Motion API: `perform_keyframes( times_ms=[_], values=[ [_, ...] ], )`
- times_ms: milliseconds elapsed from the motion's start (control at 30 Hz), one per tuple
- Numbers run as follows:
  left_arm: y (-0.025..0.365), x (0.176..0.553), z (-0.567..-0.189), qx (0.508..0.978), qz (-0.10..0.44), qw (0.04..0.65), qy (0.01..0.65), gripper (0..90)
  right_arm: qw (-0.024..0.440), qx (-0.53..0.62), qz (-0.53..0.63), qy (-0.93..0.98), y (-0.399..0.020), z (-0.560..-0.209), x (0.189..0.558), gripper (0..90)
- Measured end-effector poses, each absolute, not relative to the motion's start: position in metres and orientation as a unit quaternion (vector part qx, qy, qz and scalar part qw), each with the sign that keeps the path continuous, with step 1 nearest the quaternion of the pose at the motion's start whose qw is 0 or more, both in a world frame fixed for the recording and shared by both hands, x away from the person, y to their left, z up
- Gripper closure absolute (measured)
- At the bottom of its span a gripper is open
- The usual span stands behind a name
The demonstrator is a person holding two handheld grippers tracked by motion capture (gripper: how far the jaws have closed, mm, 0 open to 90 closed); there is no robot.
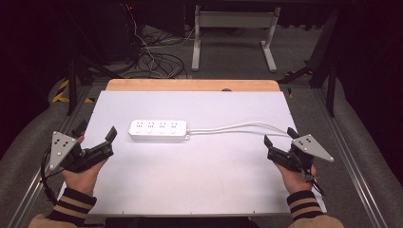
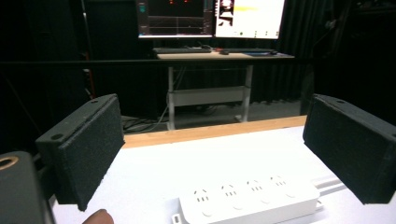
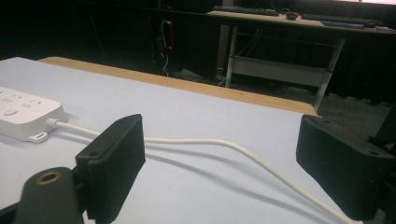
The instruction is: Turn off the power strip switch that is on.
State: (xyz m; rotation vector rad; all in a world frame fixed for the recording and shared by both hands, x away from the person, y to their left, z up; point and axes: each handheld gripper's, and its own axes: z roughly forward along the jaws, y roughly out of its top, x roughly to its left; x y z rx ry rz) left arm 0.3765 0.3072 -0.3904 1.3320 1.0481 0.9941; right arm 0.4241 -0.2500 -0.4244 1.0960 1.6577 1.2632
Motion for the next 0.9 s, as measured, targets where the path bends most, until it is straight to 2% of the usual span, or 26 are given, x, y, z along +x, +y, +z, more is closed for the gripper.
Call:
perform_keyframes(
  times_ms=[900],
  values=[
    [0.3116,0.3791,-0.3947,0.563,0.418,0.538,0.468,3.9,0.378,0.426,0.501,0.652,-0.247,-0.4237,0.4292,15.8]
  ],
)
